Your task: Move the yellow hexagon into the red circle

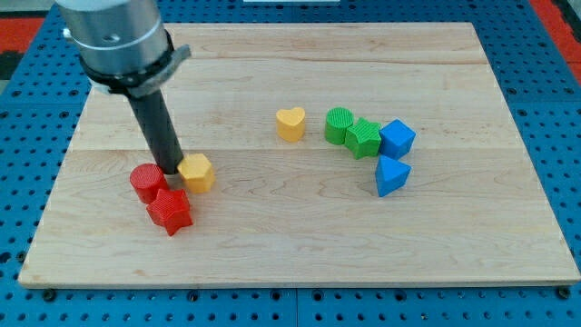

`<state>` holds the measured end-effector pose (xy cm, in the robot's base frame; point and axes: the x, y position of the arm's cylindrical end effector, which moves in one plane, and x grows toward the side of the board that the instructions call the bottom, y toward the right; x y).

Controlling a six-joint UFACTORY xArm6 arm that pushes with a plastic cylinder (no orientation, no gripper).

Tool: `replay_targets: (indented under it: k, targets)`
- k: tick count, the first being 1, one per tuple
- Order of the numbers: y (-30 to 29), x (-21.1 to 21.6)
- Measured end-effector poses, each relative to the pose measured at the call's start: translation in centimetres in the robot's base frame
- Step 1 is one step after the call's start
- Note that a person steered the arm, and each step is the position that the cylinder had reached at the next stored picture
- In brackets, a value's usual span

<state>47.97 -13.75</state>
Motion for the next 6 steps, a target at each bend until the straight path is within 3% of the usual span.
replay_targets:
  k: [2, 3, 4, 5, 6]
  targets:
    - [0.7, -6.1]
    - [6.5, -2.3]
    - [6.4, 1.1]
    - [2.3, 1.2]
    - [3.9, -3.7]
